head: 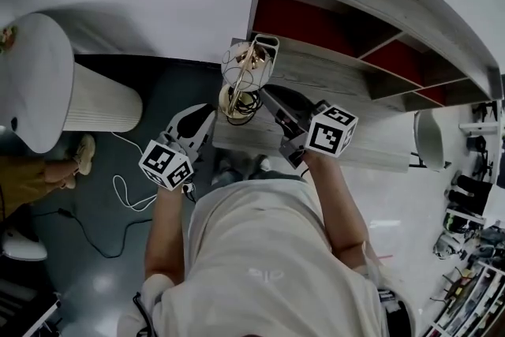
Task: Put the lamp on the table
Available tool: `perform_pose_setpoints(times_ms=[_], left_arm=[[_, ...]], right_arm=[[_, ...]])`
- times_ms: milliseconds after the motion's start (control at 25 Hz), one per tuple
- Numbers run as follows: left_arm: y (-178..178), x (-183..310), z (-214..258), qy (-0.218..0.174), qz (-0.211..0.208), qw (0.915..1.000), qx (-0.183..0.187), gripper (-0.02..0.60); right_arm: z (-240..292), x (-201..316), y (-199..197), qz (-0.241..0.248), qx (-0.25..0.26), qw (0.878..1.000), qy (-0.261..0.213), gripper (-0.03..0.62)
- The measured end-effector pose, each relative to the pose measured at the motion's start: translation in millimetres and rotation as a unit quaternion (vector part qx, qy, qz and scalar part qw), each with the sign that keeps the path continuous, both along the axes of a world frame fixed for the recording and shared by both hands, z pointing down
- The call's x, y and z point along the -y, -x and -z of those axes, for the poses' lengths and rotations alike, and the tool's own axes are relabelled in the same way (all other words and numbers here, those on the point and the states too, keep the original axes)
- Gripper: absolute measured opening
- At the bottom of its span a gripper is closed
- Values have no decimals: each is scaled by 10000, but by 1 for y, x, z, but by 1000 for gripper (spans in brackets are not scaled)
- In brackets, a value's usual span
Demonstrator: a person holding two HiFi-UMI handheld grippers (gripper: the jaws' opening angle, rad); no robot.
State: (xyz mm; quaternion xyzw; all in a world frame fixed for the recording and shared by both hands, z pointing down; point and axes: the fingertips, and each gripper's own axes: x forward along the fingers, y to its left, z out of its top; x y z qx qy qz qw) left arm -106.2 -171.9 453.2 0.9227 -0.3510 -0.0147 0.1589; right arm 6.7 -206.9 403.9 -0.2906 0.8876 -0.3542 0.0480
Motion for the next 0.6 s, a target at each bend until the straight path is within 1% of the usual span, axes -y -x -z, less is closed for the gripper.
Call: perform_pose_setpoints(times_ms=[160,400,480,600], left_arm=[[9,-5,14,2,371,9993,-11,34],[17,-18,46,-266,766,9967,51,18],[16,-22,57,-385,838,9957,109,17],[9,-29,68,-592,812,9946,277,17]], right_arm=[[9,-13,-15,-65,-324,9989,-340,29],[20,-32,-34,-249,-944,9914,-872,28],[23,-37,-38,-304,-1137,9873,-1064,28],[26,-42,-42,-393,-1501,9788,-1336,28]])
